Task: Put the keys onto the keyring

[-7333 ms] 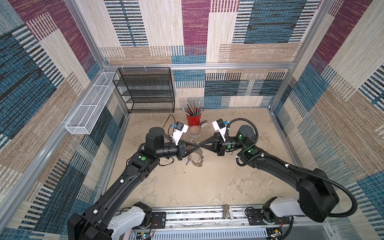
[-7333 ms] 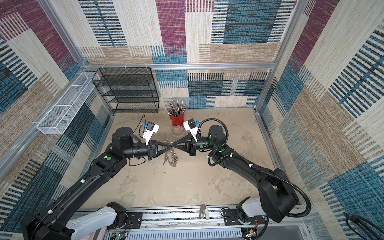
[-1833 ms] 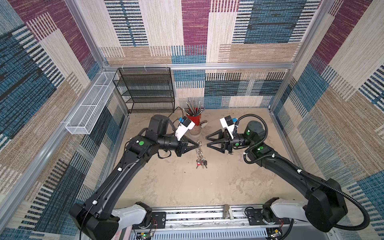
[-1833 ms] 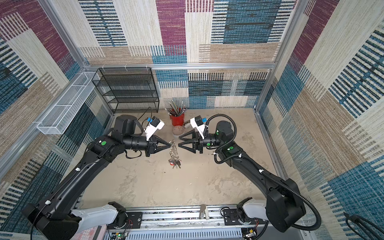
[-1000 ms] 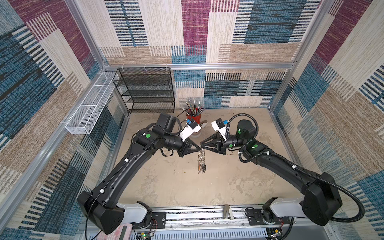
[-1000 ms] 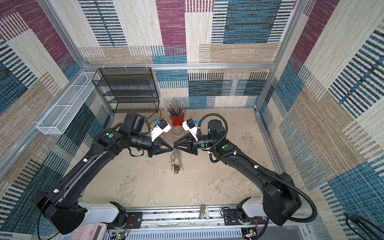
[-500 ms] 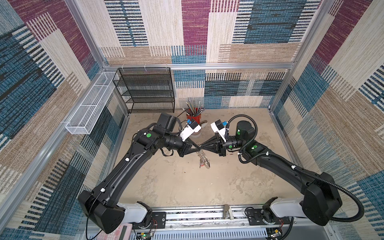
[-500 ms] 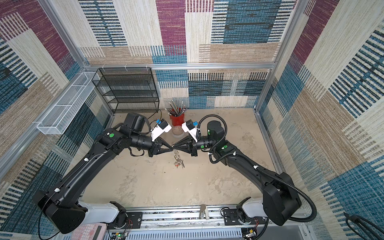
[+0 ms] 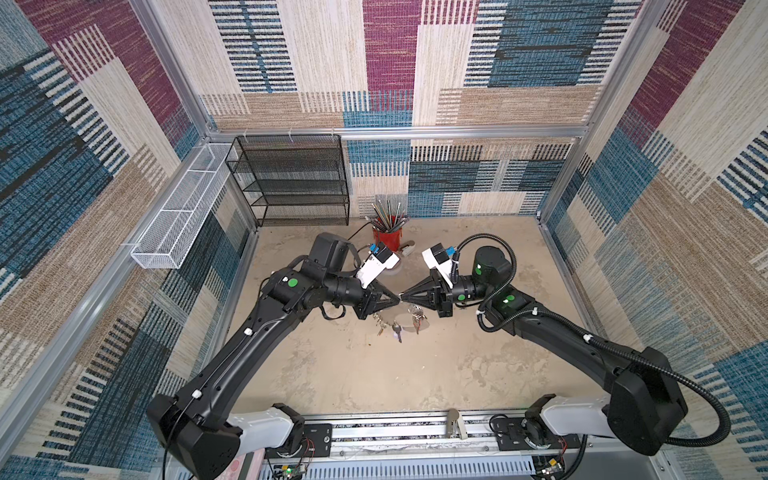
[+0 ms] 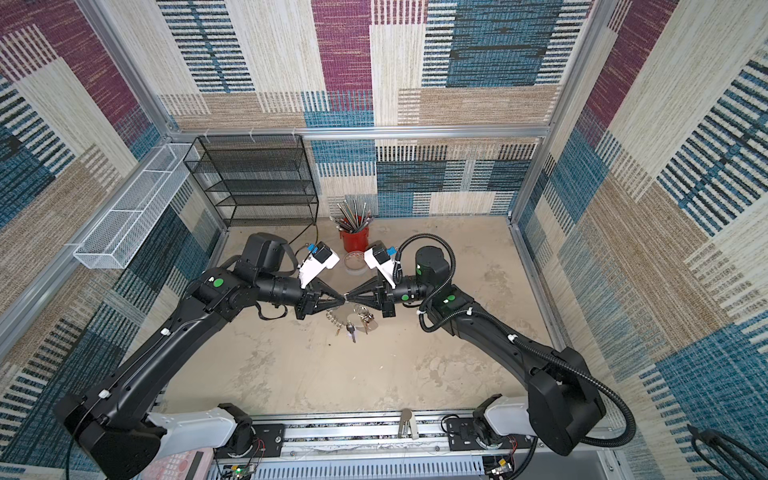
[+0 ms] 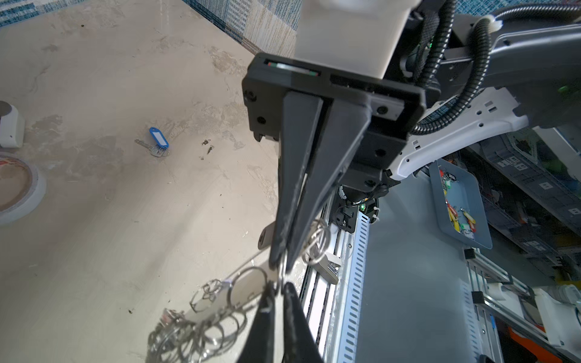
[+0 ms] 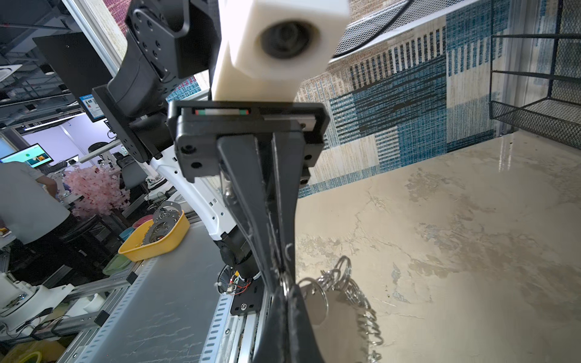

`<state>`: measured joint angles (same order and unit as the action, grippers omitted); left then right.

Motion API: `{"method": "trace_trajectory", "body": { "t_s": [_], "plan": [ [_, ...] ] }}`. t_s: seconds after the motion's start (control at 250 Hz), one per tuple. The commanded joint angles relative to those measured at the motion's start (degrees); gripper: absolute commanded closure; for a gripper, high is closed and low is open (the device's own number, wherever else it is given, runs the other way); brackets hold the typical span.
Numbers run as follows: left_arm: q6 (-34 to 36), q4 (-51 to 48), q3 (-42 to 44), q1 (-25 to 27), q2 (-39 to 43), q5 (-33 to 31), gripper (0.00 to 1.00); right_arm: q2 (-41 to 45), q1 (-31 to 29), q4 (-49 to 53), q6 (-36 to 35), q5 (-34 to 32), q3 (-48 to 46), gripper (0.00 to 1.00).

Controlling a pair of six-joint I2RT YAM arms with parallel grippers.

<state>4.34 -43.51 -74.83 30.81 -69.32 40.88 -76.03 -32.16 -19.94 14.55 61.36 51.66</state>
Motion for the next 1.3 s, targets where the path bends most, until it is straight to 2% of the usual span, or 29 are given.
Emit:
{"method": "trace_trajectory", "body": {
  "t_s": [0.0, 0.168, 0.4, 0.488, 0.876, 1.008, 1.108, 1.192, 1.296],
  "plan": [
    [-7.1, 9.6, 5.5, -0.4, 4.9, -1.3, 0.74, 0.3, 0.0, -7.9, 4.5, 0.2, -0.8, 1.00],
    [-14.5, 23.0, 15.8, -0.6, 11.0, 0.5, 0.70, -0.5, 0.0, -14.9, 9.3, 2.3, -1.9, 1.00],
    [-27.4, 46.2, 26.3, -0.6, 12.6, 4.3, 0.69, -1.3, 0.0, -20.0, 13.5, 3.3, -2.5, 1.00],
    [-29.5, 51.7, 28.5, -0.5, 13.1, 4.4, 0.70, -1.3, 0.1, -21.4, 14.7, 3.4, -2.7, 1.00],
    [-32.6, 59.3, 31.0, 0.0, 12.5, 5.9, 0.73, -2.7, 0.1, -25.2, 18.3, 3.9, -3.0, 1.00],
    [-33.3, 60.5, 31.0, 0.2, 11.8, 5.9, 0.79, -2.9, 0.1, -25.3, 18.5, 4.1, -2.8, 1.00],
    [-33.6, 60.9, 30.8, 0.4, 11.0, 5.7, 0.87, -3.0, 0.1, -25.2, 18.5, 4.2, -2.9, 1.00],
    [-33.9, 60.9, 30.7, 0.3, 10.8, 5.0, 1.00, -2.9, 0.1, -24.9, 18.2, 4.2, -3.0, 1.00],
    [-33.1, 57.9, 29.7, 0.4, 11.1, 3.5, 1.00, -2.7, 0.1, -23.1, 16.9, 4.0, -2.7, 1.00]
  ]
}}
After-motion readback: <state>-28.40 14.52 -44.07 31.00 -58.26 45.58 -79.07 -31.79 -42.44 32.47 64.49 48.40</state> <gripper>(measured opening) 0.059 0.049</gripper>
